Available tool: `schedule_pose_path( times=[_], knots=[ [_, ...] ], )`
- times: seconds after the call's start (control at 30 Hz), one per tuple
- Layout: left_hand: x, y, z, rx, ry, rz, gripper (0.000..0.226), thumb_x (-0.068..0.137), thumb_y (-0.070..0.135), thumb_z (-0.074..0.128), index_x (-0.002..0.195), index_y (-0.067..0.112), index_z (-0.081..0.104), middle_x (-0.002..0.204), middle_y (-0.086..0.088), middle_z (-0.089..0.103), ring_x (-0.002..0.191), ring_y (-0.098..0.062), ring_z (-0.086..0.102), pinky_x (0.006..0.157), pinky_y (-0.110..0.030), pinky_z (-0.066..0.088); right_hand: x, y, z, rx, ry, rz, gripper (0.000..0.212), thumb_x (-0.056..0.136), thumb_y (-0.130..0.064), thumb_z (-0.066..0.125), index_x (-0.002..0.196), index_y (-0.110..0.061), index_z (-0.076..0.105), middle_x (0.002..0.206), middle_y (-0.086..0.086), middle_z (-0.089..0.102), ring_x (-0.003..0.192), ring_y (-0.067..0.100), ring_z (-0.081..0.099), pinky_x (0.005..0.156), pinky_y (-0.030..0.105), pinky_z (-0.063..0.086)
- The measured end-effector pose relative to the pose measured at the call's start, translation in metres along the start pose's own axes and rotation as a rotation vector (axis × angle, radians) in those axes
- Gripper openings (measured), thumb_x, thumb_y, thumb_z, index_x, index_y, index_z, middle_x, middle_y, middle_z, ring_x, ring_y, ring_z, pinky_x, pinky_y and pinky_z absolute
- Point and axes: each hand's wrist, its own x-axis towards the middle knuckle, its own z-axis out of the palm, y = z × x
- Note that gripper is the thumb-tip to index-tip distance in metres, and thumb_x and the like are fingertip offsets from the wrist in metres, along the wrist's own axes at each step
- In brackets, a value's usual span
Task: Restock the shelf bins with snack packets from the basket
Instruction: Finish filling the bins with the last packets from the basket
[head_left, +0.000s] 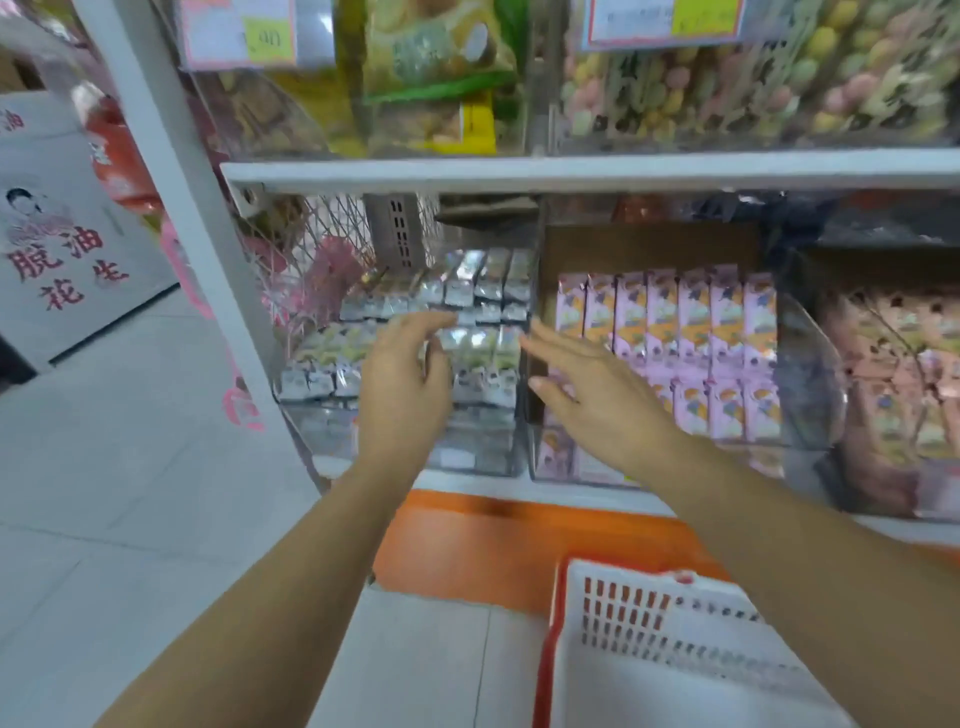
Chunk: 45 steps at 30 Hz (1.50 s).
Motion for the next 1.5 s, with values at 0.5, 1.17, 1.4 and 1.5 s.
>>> schedule_pose_path(
  times=[0.5, 1.17, 1.4, 1.5],
  knots=[
    [-0.213, -0.055, 0.076, 0.162, -1.1, -0.105, 0.058, 0.097, 0.029, 0.048, 0.15, 0.027, 0.024, 0.159, 0.01, 0.005, 0.143, -0.012, 0.023, 0.111, -0.021, 0.019, -0.234, 0.126, 0.083, -0.008, -0.61, 0.483, 0.025, 0.095, -0.024, 0.056, 0.119, -0.02, 0.063, 0.115, -0.003, 0.066, 0.092, 0.011, 0.06, 0.088, 0.026, 0.047],
    [-0.238, -0.067, 0.091, 0.211, -1.149, -0.143, 0.057, 0.101, 0.027, 0.036, 0.151, 0.031, 0.01, 0.146, 0.031, -0.027, 0.119, -0.025, 0.053, 0.09, -0.041, 0.05, -0.324, 0.139, 0.163, -0.057, -1.32, 0.784, 0.031, 0.086, -0.032, 0.064, 0.106, -0.009, 0.06, 0.097, 0.004, 0.062, 0.081, 0.018, 0.058, 0.067, 0.025, 0.048],
    [-0.225, -0.058, 0.083, 0.209, -1.246, -0.146, 0.057, 0.1, 0.028, 0.044, 0.151, 0.029, 0.018, 0.146, 0.028, -0.028, 0.127, -0.014, 0.047, 0.098, -0.035, 0.046, -0.286, 0.128, 0.116, 0.001, -1.106, 0.744, 0.052, 0.075, -0.042, 0.076, 0.115, -0.018, 0.053, 0.108, -0.001, 0.051, 0.094, 0.013, 0.047, 0.072, 0.022, 0.037],
    [-0.207, -0.046, 0.078, 0.256, -1.341, -0.144, 0.05, 0.099, 0.027, 0.048, 0.146, 0.024, 0.034, 0.154, 0.016, -0.017, 0.142, -0.019, 0.026, 0.113, -0.036, 0.03, -0.251, 0.119, 0.085, 0.027, -0.974, 0.653, 0.024, 0.081, -0.023, 0.069, 0.101, -0.023, 0.056, 0.095, -0.007, 0.05, 0.087, 0.013, 0.048, 0.061, 0.02, 0.035]
  ],
)
